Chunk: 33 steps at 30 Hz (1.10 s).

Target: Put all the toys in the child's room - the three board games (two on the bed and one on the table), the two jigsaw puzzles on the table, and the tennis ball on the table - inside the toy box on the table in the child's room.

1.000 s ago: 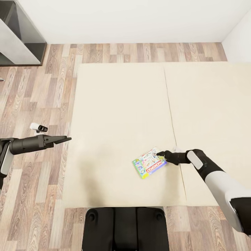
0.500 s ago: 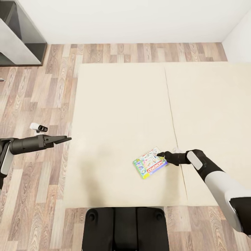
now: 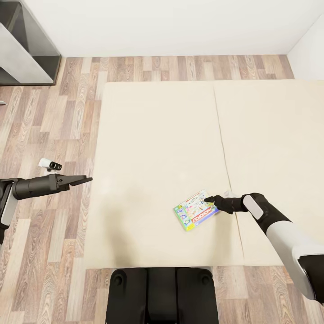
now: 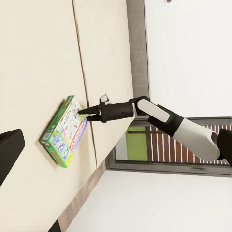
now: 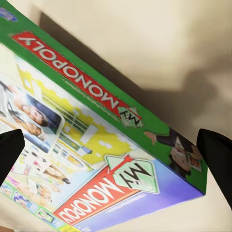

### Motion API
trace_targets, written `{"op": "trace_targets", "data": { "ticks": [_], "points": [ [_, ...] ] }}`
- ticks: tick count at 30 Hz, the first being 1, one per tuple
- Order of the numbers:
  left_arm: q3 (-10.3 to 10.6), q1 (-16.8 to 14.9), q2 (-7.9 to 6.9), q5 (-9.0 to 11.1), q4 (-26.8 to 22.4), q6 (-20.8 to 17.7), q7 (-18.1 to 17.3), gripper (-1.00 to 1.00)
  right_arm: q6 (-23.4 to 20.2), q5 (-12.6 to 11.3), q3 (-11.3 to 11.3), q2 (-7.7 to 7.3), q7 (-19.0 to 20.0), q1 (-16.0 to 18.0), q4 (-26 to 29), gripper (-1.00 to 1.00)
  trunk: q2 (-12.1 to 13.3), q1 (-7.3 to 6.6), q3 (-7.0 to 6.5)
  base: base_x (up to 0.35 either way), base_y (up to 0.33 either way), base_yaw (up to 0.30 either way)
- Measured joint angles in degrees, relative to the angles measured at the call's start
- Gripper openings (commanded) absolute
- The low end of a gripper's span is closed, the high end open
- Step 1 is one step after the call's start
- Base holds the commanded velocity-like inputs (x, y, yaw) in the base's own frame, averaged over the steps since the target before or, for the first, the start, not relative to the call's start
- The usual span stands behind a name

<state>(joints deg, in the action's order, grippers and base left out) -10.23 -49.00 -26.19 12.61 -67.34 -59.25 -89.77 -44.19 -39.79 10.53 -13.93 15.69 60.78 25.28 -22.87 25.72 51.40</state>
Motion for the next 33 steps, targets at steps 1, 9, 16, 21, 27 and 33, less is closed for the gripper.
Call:
{"op": "trace_targets", "data": {
  "ticks": [1,9,16,21,27,33],
  "points": [
    [0.00,0.00,0.00,0.00,0.00,0.00,0.00,1.00,0.00,0.00,0.00,-0.05,0.02,0.00,0.00,1.00,0.00,0.00,0.00,0.000,0.021,0.000],
    [0.00,0.00,0.00,-0.05,0.00,0.00,0.00,1.00,0.13,0.00,-0.01,-0.42,0.05,0.00,0.00,1.00,0.00,0.00,0.00,0.000,0.045,0.000],
    [0.00,0.00,-0.01,-0.06,0.00,0.00,0.00,1.00,0.15,-0.04,-0.01,-0.76,0.04,0.00,0.01,1.00,0.00,0.00,0.00,0.000,0.041,0.000],
    [0.00,0.00,-0.05,-0.08,0.00,0.00,0.00,1.00,0.11,0.06,0.02,-1.15,-0.02,0.00,0.00,1.00,0.00,0.00,0.00,0.000,0.060,0.000],
    [-0.04,0.00,-0.05,-0.09,-0.01,0.00,0.00,1.00,0.16,0.06,0.09,-1.49,-0.01,0.00,0.00,1.00,0.00,0.00,0.00,0.000,0.072,0.000],
    [-0.07,0.00,-0.03,-0.08,0.00,0.00,0.00,1.00,0.13,0.15,0.05,-1.98,-0.03,0.00,0.00,1.00,0.00,0.00,0.00,0.000,0.050,0.000]
  ]
}}
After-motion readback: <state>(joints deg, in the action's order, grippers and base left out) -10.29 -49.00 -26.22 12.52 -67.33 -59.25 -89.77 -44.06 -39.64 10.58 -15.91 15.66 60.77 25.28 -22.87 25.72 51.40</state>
